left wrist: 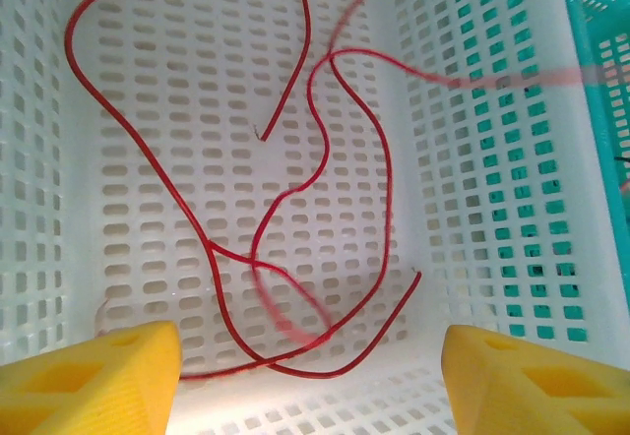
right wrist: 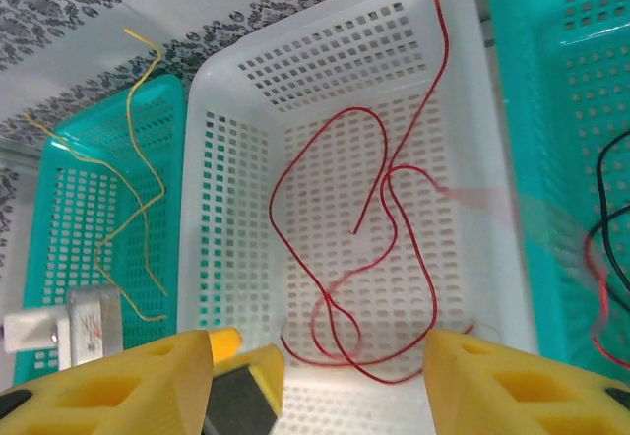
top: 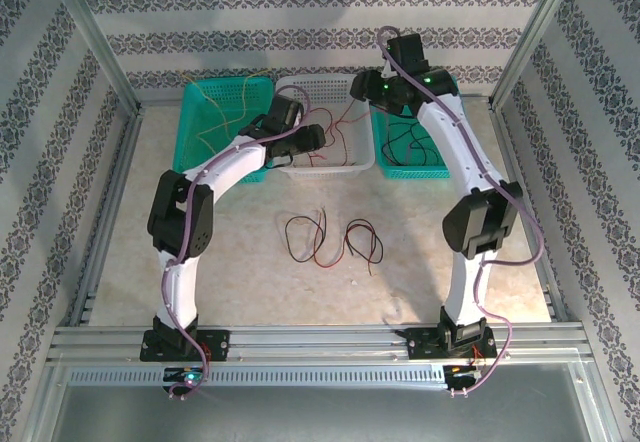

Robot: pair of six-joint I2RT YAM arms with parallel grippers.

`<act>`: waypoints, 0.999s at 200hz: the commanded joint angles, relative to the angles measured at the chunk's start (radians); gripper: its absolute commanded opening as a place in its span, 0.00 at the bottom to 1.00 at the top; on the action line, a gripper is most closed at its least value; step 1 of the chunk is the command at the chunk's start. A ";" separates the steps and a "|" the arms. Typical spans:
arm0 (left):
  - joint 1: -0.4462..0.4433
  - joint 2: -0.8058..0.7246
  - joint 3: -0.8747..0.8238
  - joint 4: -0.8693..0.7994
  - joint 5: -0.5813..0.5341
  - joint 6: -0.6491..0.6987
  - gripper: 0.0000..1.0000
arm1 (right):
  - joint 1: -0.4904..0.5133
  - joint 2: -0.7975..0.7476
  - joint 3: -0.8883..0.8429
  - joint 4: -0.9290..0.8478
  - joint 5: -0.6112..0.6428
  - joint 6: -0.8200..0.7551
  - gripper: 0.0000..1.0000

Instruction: Untangle the cables

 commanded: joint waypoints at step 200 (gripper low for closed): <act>-0.013 -0.856 -0.912 0.108 0.297 0.000 0.59 | -0.139 0.312 0.122 -0.018 0.087 -0.263 0.45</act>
